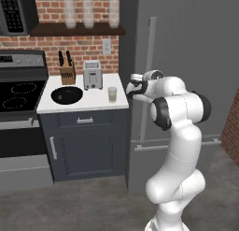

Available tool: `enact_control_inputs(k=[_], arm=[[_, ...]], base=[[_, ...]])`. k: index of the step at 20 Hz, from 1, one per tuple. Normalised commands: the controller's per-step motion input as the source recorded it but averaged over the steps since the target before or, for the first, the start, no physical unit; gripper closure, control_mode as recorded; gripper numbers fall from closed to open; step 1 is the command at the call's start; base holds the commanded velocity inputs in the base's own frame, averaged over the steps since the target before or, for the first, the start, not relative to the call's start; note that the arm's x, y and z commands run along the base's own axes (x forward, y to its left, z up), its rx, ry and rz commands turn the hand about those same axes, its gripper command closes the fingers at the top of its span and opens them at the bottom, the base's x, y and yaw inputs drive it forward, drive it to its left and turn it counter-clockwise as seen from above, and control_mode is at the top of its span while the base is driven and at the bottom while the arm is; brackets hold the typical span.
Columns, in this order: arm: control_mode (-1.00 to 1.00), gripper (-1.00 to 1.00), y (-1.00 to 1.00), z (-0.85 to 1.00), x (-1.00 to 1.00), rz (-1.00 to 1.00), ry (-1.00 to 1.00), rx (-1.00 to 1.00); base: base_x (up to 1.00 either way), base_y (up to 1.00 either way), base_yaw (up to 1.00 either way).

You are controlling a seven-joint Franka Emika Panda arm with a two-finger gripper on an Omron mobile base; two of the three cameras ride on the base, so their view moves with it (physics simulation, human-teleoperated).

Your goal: Grab a lemon wedge from the fridge and one ice cube from the ice bowl, and put them in the glass of lemonade.

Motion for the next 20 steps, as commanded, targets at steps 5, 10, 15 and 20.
enact_control_inputs(k=[5, 10, 15, 20], arm=[[-1.0, -1.0, -0.26, 0.0, 0.03, 0.05, -0.01, 0.0], [-1.0, -1.0, -0.3, 0.0, 0.03, 0.03, 0.0, 0.0], [-1.0, -1.0, -0.3, -0.01, 0.02, 0.02, -0.01, 0.0], [-1.0, -1.0, -0.05, -0.08, 0.34, 0.0, 0.0, 0.0]], base=[[0.0, 0.0, 0.0], [0.0, 0.0, 0.0], [0.0, 0.0, 0.0], [0.0, 0.0, 0.0]])
